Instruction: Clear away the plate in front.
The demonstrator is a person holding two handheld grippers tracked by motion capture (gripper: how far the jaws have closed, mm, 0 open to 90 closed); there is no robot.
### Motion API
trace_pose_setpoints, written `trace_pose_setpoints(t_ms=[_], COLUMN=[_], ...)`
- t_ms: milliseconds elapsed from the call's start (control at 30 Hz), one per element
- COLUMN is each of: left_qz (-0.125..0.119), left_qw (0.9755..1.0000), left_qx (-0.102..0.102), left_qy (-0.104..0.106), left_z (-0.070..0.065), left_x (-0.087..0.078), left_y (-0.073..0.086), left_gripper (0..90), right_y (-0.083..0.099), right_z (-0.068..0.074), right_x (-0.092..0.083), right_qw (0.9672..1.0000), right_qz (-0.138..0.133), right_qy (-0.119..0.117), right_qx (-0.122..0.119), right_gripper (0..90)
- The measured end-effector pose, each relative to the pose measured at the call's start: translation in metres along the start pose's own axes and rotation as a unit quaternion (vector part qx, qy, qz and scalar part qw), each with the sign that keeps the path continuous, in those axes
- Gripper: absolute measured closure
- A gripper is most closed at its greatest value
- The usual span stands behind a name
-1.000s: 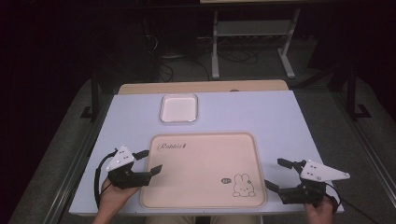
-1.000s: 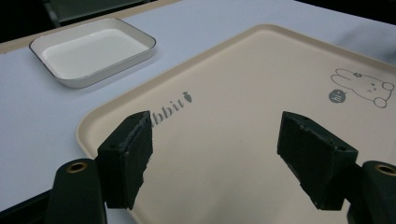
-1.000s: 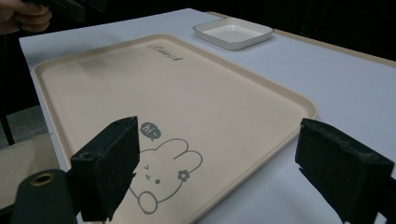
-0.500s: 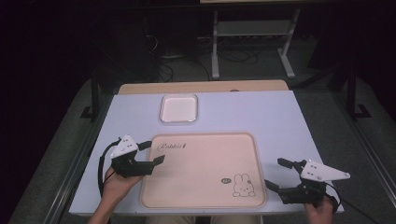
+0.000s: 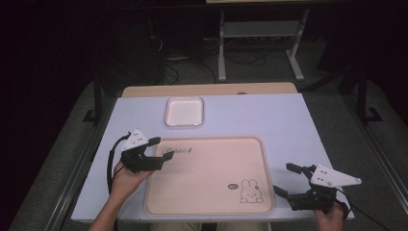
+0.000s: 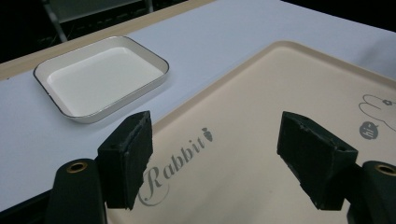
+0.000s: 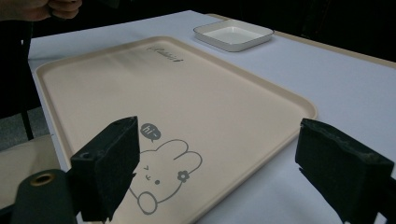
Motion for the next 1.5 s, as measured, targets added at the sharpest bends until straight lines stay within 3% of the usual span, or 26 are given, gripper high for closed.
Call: trace_pose_setpoints(t_ms=[167,500,1000,1500], left_qz=[0.001,0.005,0.023,0.061], left_qw=[0.9999,0.9999,0.999,0.9957], left_qx=[-0.013,-0.016,-0.038,-0.066], left_qy=[0.001,-0.002,-0.009,-0.023], left_z=[0.01,0.026,0.055,0.093], left_x=[0.007,0.02,0.04,0.064], left_y=[-0.007,-0.022,-0.029,-0.035], left_gripper=[26.7,27.3,29.1,30.7], right_y=[0.0,0.0,0.0,0.0], right_z=[0.0,-0.001,-0.001,-0.004], right_x=[0.0,0.0,0.0,-0.002], right_qw=[1.0,1.0,1.0,0.9999], right_qz=[0.0,-0.001,-0.001,-0.008], right_qy=[0.0,-0.003,-0.005,-0.004], right_qx=[0.001,0.0,0.001,0.006], right_gripper=[13.0,13.0,13.0,13.0])
Point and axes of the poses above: each handheld gripper's, and its own axes: x roughly forward along the jaws, y roughly out of its underside, z roughly to its left, the point moved 4 cm from there along x, roughly forward along the jaws, and after that the axes turned 12 degrees about x, right-handed, at the moved point
